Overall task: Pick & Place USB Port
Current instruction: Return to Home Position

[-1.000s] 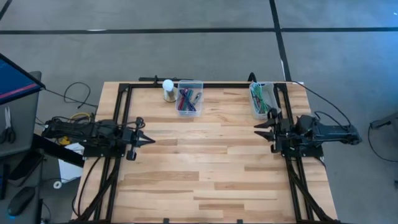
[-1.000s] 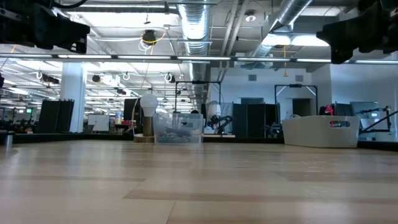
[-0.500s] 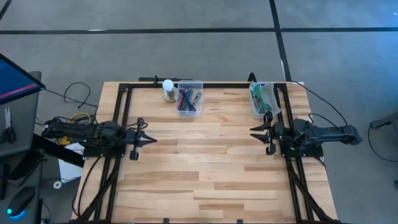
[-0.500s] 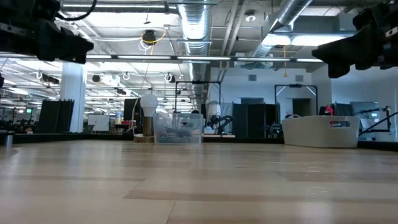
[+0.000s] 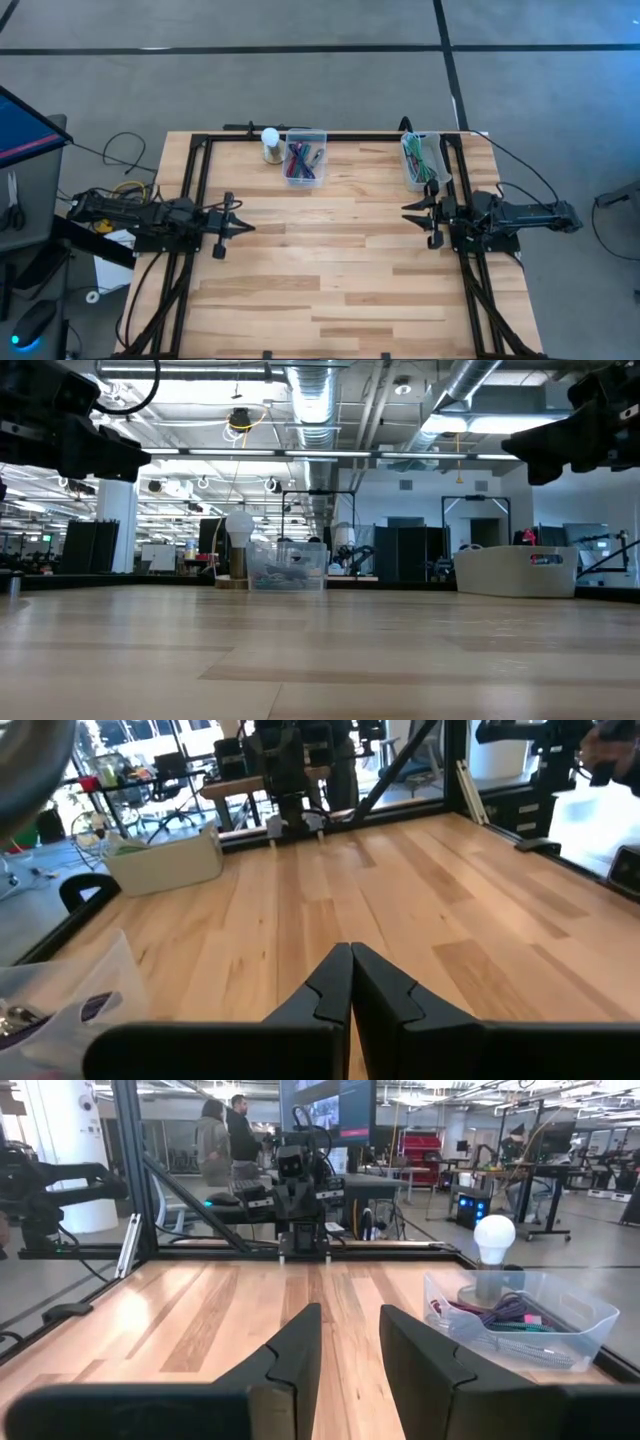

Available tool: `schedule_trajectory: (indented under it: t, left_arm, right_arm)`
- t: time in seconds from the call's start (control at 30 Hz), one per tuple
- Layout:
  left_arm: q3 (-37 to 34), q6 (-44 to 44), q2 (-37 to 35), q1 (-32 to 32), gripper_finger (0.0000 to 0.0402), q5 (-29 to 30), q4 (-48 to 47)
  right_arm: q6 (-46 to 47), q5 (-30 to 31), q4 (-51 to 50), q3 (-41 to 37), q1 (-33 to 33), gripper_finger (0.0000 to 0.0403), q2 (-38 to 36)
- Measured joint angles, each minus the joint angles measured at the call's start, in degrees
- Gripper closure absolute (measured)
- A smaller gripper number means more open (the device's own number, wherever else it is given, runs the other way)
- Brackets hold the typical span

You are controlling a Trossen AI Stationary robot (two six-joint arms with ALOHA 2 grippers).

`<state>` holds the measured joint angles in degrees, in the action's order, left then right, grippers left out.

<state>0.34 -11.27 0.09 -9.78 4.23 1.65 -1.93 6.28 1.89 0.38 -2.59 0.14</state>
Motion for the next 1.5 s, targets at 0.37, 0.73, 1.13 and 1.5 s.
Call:
schedule_trajectory:
  t: [0.37,0.73,1.13,1.5]
  left_arm:
    - [0.0,2.3,0.8,0.0,0.0395,-0.8,-0.2]
    - [0.0,2.1,0.8,0.0,0.0395,0.2,-0.1]
    - [0.0,2.1,0.8,0.0,0.0395,0.2,0.1]
    - [0.0,2.1,0.8,0.0,0.0395,0.3,0.3]
  right_arm:
    - [0.1,0.1,0.0,0.0,0.0,0.0305,0.0]
    - [0.5,0.2,0.0,-0.1,0.0,0.0305,0.0]
    - [0.5,0.2,0.0,-0.1,0.0,0.0305,0.0]
    - [0.5,0.2,0.0,-0.1,0.0,0.0305,0.0]
